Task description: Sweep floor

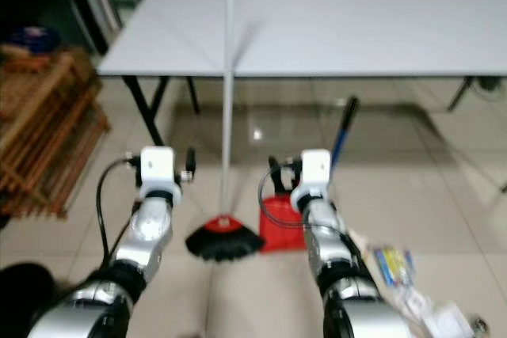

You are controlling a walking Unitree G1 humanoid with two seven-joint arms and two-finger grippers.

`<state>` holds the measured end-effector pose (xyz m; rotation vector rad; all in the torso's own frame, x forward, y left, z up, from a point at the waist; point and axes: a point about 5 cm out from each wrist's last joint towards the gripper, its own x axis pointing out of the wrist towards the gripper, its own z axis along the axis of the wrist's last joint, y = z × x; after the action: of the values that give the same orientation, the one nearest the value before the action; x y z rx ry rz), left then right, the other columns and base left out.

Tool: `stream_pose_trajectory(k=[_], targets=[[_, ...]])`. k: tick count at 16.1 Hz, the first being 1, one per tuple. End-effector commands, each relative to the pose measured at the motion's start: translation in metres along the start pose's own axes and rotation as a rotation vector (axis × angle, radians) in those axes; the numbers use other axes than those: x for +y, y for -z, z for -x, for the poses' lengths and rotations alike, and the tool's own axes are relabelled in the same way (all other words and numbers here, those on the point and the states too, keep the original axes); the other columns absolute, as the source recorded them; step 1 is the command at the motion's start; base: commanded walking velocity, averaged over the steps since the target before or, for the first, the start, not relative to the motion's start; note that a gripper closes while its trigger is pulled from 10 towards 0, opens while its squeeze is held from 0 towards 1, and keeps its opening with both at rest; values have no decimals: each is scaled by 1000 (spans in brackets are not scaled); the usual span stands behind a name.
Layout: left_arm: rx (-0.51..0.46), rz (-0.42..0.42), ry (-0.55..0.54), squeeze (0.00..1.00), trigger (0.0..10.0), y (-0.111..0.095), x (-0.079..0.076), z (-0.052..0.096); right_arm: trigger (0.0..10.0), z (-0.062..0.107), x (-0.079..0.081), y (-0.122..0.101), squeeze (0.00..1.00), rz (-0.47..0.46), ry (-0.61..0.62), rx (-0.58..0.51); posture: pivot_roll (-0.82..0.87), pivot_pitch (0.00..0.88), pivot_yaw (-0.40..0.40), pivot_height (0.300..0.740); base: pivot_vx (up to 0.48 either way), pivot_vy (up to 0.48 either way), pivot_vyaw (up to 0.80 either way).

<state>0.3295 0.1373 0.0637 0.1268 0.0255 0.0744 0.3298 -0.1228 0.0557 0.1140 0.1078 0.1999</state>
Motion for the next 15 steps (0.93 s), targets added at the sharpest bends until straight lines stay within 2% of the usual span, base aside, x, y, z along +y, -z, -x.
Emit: stream_pose_trajectory(k=[1, 15], targets=[[7, 12, 34, 0, 10000, 0, -13, 2, 10000, 3, -14, -1, 0, 0, 36, -1, 37, 39, 18, 740, 465, 0, 0], [12, 11, 39, 0, 10000, 0, -12, 1, 10000, 2, -14, 0, 0, -7, 37, 10, 35, 56, 18, 740, 468, 0, 0]])
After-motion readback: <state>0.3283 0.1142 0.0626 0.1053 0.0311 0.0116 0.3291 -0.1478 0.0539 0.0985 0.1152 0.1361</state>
